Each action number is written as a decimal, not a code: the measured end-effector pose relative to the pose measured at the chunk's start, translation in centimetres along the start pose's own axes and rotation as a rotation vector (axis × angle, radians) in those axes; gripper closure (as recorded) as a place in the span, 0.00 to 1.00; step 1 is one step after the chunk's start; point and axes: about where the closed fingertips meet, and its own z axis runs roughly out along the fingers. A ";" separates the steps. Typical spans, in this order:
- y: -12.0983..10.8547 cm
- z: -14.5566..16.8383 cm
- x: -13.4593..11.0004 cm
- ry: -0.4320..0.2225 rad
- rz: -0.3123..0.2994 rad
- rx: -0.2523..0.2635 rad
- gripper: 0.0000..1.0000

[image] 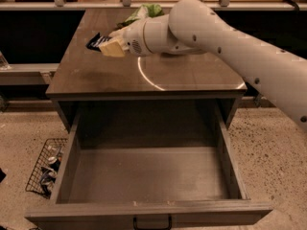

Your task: Place rxbar blueberry into top drawer

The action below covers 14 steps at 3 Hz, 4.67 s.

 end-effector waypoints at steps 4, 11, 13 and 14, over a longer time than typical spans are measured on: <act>14.5 -7.5 13.1 0.039 0.125 -0.288 1.00; 18.5 -6.0 29.9 0.161 0.254 -0.336 0.36; 18.8 -5.8 29.8 0.161 0.252 -0.342 0.00; 18.8 -5.8 29.8 0.161 0.252 -0.342 0.00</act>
Offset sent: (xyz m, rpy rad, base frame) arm -0.1742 -0.0413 -0.0534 0.0429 0.0122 0.2018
